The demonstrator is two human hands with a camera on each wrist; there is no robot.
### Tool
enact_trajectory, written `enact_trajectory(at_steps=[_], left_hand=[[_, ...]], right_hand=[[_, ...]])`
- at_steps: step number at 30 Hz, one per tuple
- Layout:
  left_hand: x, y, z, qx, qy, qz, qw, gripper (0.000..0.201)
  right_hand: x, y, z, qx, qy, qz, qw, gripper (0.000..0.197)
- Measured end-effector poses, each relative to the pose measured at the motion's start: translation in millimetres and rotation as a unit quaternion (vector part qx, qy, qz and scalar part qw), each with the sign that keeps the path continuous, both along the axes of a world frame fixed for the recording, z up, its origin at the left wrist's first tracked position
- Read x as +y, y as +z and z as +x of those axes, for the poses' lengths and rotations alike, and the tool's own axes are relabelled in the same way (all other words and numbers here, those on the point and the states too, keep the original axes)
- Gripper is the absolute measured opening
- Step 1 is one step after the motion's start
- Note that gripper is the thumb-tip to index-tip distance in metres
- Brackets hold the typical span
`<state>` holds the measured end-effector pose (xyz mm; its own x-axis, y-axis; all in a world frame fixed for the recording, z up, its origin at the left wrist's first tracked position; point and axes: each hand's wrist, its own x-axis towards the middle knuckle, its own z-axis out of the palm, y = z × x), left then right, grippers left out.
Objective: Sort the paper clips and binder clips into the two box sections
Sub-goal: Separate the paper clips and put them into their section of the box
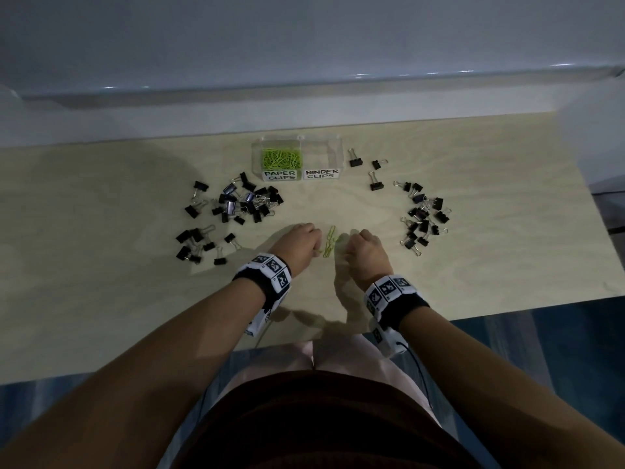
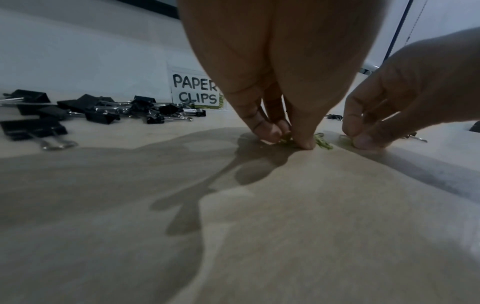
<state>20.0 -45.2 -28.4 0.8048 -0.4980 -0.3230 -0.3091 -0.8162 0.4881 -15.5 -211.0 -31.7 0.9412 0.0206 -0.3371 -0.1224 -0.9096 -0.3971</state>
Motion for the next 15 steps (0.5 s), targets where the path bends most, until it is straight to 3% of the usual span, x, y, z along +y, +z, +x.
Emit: enact_trajectory(at_steps=[4,8,11,15], left_hand=[[1.3,-1.4,-6.2,0.005,0.017,-0.009,1.0,0.007],[1.5,-1.7,-11.4,0.012,0.019,-0.038,0.999,0.03],[-2.3,0.7,-9.2,0.011,0.011,-0.047,0.999,0.027],[-13.2,-1.5,-13.1,0.025,0.136,-0.07,0.988,0.015]], right_hand=[[1.4,-0.7,0.6,0.014,0.003,0.009,1.0,0.02],[3.0,-1.8,-0.3,0.017,0.0,0.022,1.0,0.028],[-0.4,-1.6,3.5,-0.007,0.026,0.047,0.999,0.026],[-2.5,-1.5,20.1,-0.037,0.067,0.059,0.995,0.026]])
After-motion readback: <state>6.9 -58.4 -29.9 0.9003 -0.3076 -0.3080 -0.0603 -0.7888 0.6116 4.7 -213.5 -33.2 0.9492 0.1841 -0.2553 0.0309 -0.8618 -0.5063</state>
